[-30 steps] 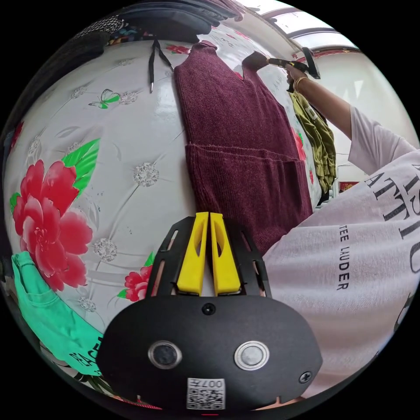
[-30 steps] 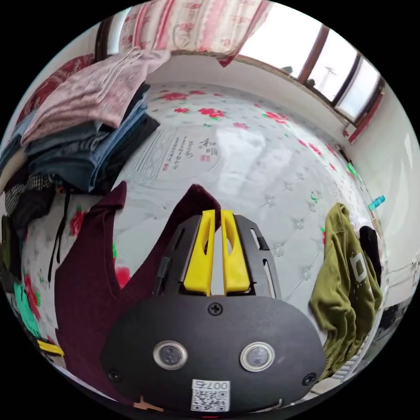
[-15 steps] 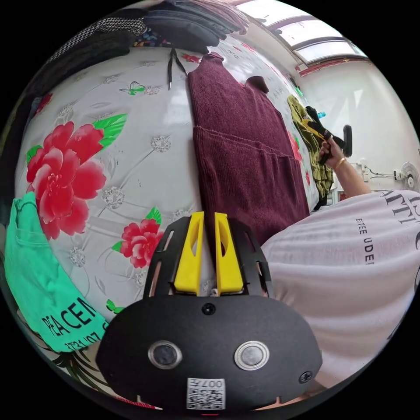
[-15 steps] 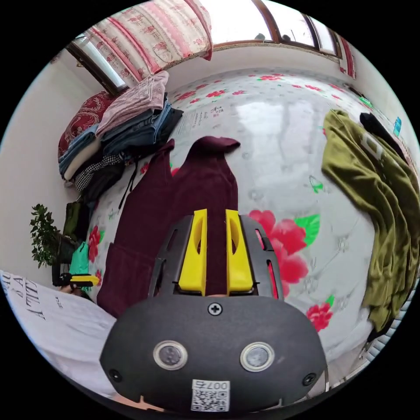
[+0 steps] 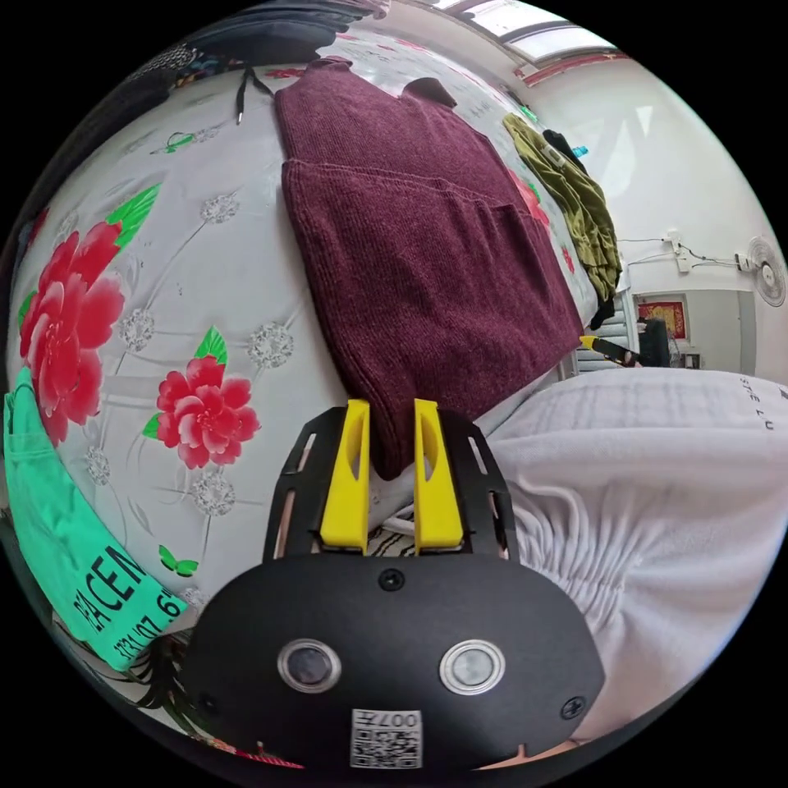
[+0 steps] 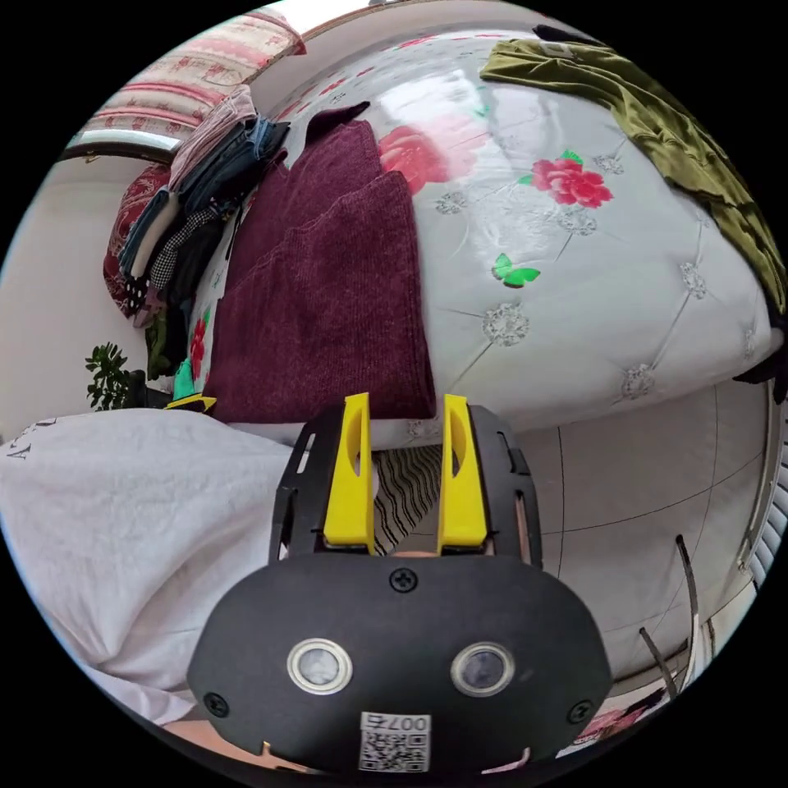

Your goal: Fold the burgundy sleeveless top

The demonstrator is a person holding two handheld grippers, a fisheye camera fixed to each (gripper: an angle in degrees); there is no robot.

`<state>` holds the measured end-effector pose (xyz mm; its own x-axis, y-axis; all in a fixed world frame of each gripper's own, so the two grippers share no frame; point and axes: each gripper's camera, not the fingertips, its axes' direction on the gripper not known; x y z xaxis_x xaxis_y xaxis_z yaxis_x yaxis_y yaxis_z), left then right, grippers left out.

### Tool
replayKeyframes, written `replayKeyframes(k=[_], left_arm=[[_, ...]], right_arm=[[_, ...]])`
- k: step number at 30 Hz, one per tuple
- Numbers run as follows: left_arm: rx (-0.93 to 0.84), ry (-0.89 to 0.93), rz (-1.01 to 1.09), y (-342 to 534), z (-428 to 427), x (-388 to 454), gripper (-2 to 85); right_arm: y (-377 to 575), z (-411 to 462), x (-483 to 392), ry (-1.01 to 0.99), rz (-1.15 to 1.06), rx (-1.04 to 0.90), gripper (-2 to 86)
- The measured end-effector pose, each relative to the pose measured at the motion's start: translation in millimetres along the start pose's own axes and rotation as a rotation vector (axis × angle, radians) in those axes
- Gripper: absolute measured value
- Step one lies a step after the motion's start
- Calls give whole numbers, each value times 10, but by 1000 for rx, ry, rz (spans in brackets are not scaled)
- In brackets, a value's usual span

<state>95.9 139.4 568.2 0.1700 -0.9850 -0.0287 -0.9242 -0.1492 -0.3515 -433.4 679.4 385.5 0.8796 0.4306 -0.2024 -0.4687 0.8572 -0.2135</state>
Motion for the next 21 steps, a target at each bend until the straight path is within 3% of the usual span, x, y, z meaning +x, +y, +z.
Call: replayKeyframes(k=[6,14,21], left_arm=[[-39,19,55,-48,-189,2,28],[240,214,71,182,-1346,38,1],[276,388,34,514,-1899,24,-2]], right_arm=[[-387,29,18,75,-64,-126,51],[-534,-1643,23,-254,-212,223,10],[-232,-2248,447,-438,-155,262,3]])
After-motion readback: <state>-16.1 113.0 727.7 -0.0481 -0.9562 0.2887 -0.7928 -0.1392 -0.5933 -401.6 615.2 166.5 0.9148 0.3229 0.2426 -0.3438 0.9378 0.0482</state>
